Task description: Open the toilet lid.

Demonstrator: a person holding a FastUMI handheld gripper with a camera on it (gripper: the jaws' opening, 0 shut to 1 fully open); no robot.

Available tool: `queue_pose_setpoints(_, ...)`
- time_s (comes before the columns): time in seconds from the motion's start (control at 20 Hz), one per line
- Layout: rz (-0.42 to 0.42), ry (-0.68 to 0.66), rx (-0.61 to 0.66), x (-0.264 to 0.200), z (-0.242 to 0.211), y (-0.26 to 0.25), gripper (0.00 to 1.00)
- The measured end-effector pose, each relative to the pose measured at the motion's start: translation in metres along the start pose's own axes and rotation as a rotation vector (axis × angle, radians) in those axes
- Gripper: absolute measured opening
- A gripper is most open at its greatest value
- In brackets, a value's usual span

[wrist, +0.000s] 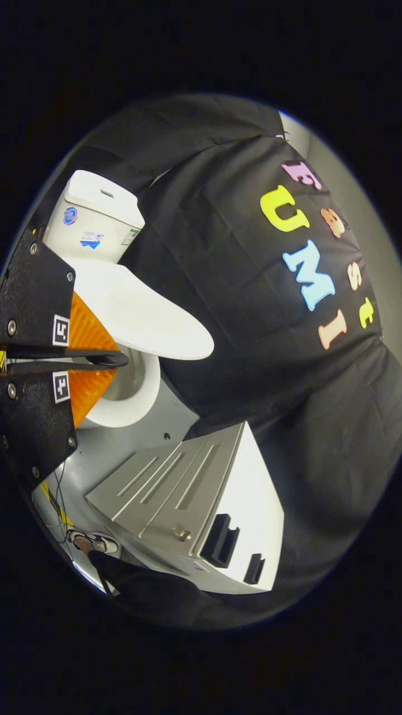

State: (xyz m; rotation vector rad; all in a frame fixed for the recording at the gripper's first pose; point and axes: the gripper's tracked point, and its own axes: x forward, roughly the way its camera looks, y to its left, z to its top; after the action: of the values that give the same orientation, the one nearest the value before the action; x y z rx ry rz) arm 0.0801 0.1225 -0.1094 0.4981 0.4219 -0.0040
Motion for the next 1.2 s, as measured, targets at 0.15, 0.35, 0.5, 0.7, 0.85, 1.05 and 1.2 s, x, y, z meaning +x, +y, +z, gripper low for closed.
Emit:
queue_pose_setpoints(0.15, 0.005, -0.022, -0.098, -0.011, 0.015, 0.026, 0.02)
queue_pose_setpoints(0.35, 0.006, -0.054, -0.200, -0.023, 0.027, 0.055, 0.02)
queue_pose_setpoints(0.5, -0.005, -0.077, -0.277, -0.031, 0.036, 0.078, 0.02)
queue_pose_setpoints(0.7, -0.022, -0.103, -0.351, -0.040, 0.043, 0.107, 0.02)
queue_pose_setpoints(0.85, -0.011, -0.117, -0.383, -0.049, 0.047, 0.128, 0.02)
queue_pose_setpoints(1.05, 0.010, -0.141, -0.415, -0.057, 0.051, 0.154, 0.02)
queue_pose_setpoints(1.2, 0.027, -0.157, -0.442, -0.062, 0.052, 0.172, 0.02)
